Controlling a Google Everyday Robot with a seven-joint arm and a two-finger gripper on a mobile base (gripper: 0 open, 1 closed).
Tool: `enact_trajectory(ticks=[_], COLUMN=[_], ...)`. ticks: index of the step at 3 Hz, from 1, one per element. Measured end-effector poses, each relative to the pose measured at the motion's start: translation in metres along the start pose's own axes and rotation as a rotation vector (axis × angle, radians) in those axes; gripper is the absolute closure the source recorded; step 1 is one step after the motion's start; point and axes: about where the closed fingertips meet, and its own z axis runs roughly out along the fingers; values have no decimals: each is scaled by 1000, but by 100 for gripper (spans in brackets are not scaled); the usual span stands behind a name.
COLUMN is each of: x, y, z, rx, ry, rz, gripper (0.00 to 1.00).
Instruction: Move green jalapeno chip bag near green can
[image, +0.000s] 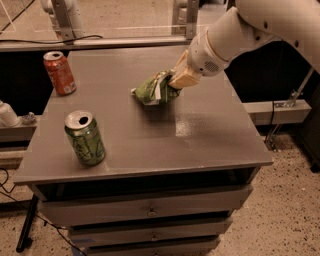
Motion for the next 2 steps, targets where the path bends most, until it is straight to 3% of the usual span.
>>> enact_trajectory(ticks=[1, 2], x=[1, -4], y=[0, 15], z=[0, 9], rx=[0, -57], ry=[1, -1], rz=[3, -64], gripper=[100, 100])
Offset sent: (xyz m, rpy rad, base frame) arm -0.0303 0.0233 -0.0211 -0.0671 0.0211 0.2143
